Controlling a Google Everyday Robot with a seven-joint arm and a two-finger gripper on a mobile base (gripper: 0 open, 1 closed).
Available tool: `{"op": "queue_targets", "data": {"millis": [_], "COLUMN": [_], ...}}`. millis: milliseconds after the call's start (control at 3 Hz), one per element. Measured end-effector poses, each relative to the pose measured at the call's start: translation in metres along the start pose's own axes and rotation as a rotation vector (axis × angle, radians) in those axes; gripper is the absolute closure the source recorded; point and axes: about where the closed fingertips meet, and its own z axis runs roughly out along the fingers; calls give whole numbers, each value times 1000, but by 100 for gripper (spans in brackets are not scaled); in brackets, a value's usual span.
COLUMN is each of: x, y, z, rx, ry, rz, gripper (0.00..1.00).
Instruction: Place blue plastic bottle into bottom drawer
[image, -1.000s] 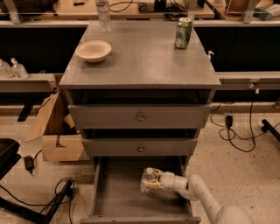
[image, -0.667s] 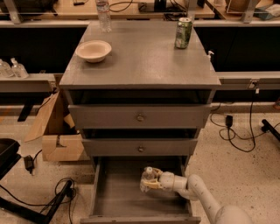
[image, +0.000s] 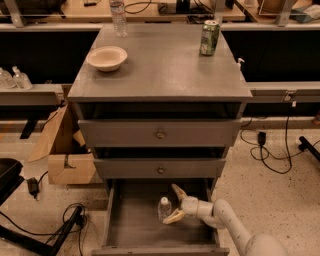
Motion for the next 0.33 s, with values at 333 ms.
{"op": "queue_targets", "data": {"millis": [333], "x": [0], "y": [0], "z": [0], "rx": [0], "ry": [0], "rz": [0], "gripper": [0]}}
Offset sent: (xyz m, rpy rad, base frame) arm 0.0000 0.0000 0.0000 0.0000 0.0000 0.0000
